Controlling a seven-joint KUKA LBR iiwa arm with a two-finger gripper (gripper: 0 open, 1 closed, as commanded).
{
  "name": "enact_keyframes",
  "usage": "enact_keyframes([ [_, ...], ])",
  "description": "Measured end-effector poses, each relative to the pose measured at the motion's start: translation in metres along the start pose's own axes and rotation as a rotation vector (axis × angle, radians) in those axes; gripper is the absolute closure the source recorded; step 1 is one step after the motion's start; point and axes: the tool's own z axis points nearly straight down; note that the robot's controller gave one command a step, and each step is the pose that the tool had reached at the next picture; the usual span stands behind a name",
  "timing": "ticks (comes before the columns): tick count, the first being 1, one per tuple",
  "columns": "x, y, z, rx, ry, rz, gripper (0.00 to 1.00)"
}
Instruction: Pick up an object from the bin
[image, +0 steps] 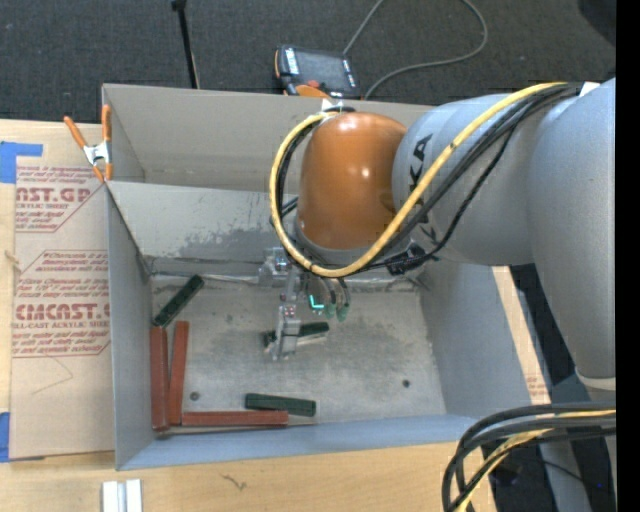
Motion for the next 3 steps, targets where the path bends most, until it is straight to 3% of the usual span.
enact_keyframes([
  [1, -0.029, -0.053, 0.105, 0.001, -0.002, -0.124, 0.00],
  [2, -0.031, -0.051, 0.101, 0.000, -0.008, -0.126, 1.00],
  [3, -0.035, -0.056, -0.064, 0.001, -0.018, -0.202, 1.00],
])
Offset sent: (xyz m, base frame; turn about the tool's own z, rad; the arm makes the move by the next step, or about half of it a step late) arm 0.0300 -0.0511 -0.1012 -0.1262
